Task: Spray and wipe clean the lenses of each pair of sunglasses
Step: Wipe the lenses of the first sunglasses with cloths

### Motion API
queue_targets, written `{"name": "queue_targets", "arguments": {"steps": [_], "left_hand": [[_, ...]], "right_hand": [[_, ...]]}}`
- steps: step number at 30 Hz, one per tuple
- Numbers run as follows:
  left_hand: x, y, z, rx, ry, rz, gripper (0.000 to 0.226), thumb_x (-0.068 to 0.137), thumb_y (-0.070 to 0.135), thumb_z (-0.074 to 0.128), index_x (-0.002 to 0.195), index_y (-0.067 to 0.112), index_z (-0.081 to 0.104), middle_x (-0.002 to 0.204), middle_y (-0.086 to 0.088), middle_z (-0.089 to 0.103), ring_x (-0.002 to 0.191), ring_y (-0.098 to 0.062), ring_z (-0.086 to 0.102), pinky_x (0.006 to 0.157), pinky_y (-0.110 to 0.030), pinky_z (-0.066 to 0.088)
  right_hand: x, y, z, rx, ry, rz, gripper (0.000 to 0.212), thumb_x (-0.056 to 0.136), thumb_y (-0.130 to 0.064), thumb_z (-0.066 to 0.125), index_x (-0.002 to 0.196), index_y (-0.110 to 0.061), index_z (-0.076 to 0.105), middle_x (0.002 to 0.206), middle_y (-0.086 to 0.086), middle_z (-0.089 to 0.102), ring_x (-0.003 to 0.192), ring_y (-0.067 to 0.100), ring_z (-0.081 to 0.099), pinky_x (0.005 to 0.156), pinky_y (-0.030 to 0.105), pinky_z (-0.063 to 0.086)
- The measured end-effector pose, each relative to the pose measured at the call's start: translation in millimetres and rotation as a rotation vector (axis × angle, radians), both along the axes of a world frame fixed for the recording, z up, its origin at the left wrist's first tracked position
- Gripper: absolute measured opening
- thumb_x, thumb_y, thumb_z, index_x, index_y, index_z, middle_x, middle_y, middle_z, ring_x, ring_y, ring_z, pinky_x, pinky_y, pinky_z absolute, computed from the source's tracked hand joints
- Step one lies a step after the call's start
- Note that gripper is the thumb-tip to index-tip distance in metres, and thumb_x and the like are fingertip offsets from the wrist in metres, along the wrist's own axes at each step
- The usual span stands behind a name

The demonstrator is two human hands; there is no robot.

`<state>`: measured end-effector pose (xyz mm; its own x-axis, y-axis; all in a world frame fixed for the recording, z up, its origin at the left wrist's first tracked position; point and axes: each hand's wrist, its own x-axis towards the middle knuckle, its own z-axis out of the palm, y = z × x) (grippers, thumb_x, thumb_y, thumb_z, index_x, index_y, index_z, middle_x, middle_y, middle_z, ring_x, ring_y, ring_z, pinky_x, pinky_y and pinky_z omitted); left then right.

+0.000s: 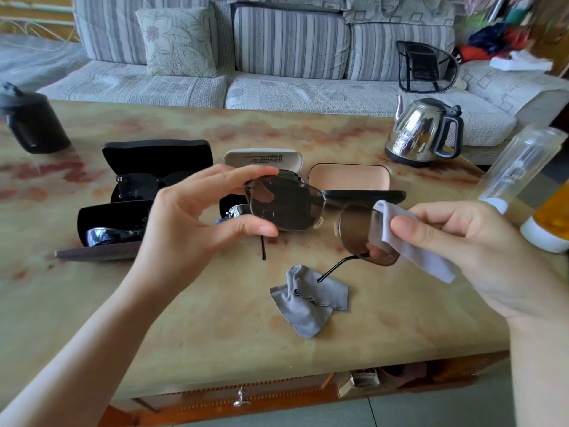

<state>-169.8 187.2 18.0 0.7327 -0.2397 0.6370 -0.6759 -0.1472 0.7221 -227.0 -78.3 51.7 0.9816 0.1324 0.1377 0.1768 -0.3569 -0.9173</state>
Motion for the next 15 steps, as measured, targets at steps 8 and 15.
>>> {"name": "queue_targets", "arguments": {"steps": [8,15], "left_hand": [[-2.5,-2.9,-2.1,0.061,0.031,-0.007,0.048,0.063,0.044,0.079,0.11,0.034,0.069,0.095,0.007,0.07,0.098,-0.02,0.064,0.101,-0.04,0.047],[-4.7,-5.9,-3.4,0.079,0.041,-0.048,0.051,0.062,0.041,0.079,0.11,0.035,0.067,0.097,0.005,0.071,0.097,-0.019,0.065,0.096,-0.03,0.048]], "right_hand": [[3.4,14.2,3.7,0.024,0.055,0.073,0.024,0.072,-0.037,0.077,0.076,-0.014,0.077,0.072,0.01,0.072,0.064,0.01,0.061,0.057,0.012,0.041],[6.9,28.1,3.7,-0.002,0.066,0.068,0.031,0.063,-0.038,0.085,0.072,-0.01,0.074,0.071,0.012,0.073,0.063,0.012,0.06,0.058,0.017,0.042]]}}
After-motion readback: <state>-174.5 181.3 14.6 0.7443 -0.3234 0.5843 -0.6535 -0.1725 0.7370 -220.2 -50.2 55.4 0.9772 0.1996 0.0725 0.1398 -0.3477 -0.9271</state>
